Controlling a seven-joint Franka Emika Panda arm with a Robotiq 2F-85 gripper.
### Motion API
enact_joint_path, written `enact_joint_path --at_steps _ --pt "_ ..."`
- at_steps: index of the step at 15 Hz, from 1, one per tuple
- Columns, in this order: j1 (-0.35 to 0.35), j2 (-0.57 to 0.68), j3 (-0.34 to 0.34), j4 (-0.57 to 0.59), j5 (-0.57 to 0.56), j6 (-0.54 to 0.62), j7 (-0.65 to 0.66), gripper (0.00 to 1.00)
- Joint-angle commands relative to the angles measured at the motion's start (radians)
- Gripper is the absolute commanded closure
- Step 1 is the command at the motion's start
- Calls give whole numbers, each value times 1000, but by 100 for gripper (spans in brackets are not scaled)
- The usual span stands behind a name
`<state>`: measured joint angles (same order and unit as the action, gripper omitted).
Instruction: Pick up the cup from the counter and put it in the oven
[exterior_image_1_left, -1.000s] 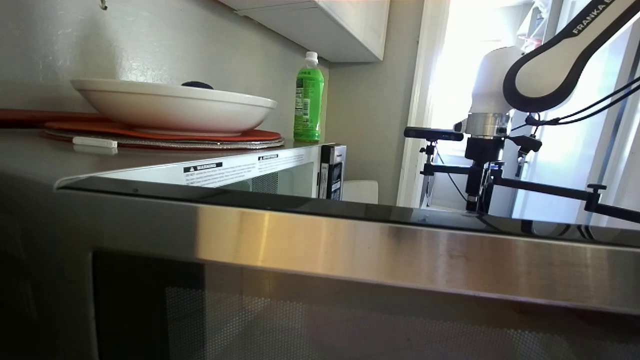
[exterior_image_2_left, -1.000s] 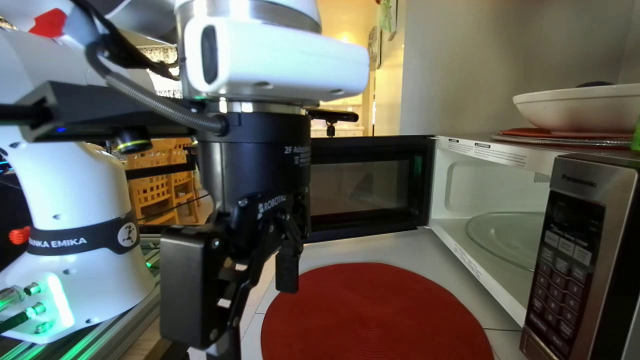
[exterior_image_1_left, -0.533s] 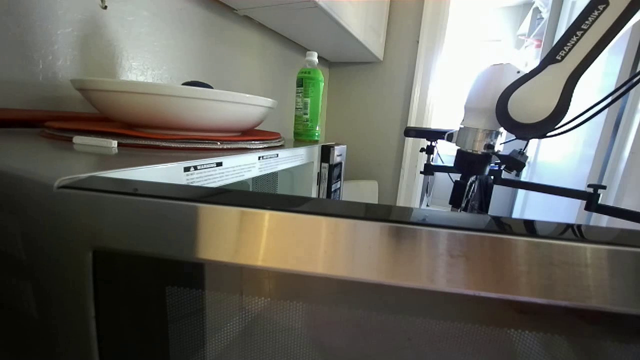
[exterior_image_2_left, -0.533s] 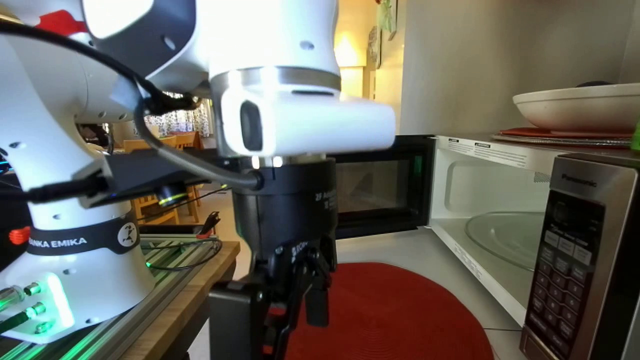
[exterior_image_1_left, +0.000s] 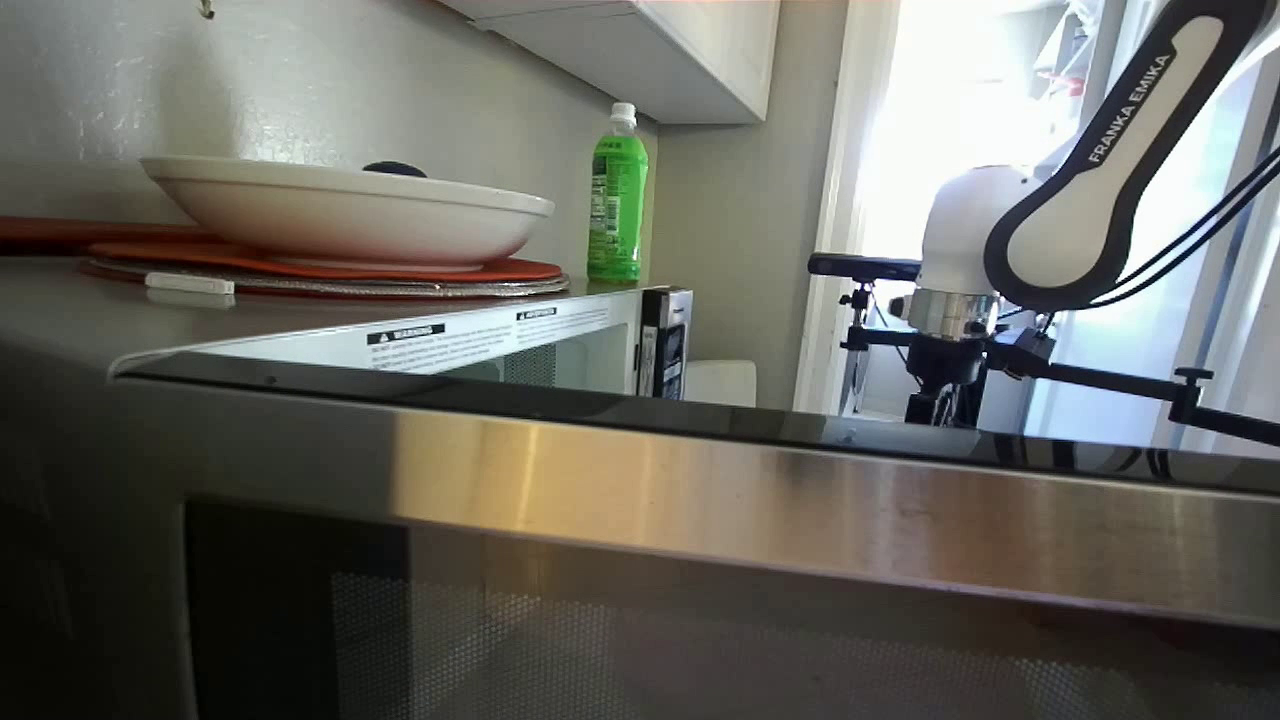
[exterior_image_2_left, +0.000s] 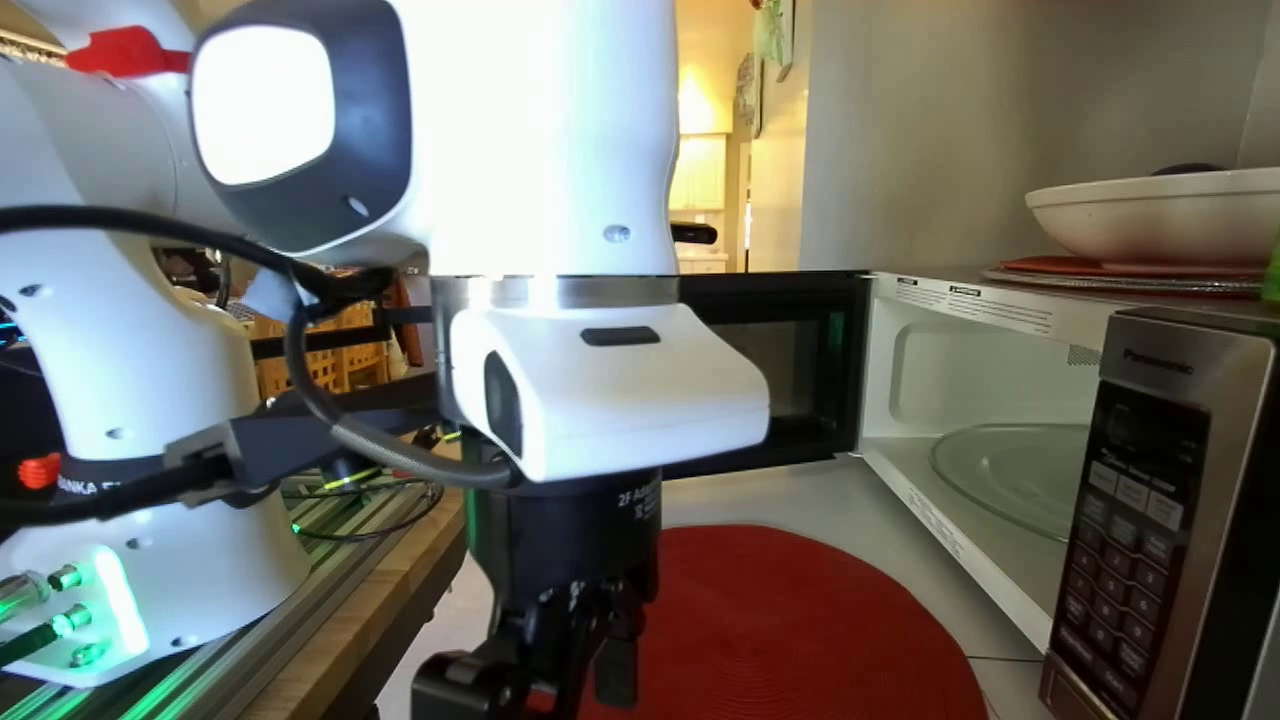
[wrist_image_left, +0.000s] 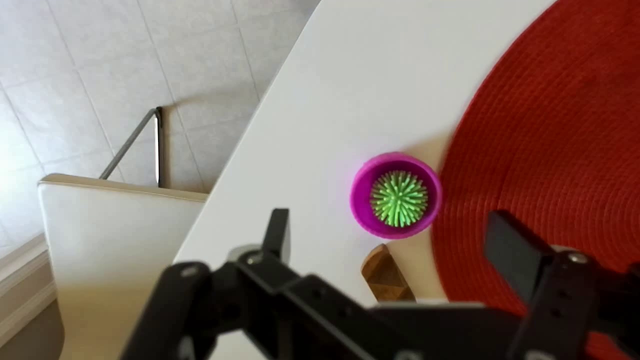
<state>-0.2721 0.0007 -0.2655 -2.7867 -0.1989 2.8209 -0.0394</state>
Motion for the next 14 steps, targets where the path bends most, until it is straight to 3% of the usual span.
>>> enact_joint_path --at_steps 1,8,14 --pt "11 35 8 0 66 47 -27 0" --pt "9 126 54 0 214 132 -101 0" --pt "-13 209 67 0 206 227 -101 0"
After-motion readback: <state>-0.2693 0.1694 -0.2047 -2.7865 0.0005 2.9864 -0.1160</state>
